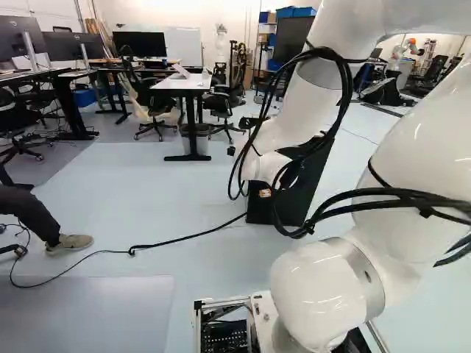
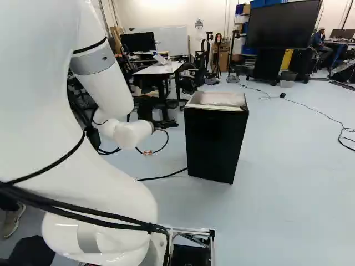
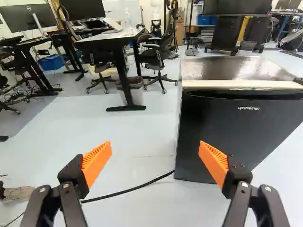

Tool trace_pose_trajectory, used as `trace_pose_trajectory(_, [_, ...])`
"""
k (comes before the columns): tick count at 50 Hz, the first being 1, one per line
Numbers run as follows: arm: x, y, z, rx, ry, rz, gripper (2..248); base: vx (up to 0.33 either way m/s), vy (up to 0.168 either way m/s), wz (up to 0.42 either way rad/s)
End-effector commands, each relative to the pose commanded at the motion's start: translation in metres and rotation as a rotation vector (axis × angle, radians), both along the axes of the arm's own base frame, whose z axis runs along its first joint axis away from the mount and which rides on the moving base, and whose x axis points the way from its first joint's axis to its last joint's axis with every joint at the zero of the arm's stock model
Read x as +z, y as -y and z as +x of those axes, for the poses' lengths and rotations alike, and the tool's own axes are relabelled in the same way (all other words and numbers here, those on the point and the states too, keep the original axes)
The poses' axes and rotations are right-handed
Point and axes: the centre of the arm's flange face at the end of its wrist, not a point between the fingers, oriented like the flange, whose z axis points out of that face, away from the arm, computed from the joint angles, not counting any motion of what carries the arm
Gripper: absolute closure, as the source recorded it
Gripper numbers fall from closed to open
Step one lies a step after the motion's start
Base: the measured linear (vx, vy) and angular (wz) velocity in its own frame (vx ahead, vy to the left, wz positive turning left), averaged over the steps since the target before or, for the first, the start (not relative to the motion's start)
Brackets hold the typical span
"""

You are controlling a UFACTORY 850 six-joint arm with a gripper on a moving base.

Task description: Open the fridge door

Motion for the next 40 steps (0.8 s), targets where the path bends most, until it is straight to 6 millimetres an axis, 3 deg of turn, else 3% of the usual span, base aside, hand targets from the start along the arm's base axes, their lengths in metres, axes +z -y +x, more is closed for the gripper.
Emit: trace_pose_trajectory(40, [0.002, -0.038, 0.02, -0.1, 0.024, 0.077, 3, 0.0, 0.0, 0.0])
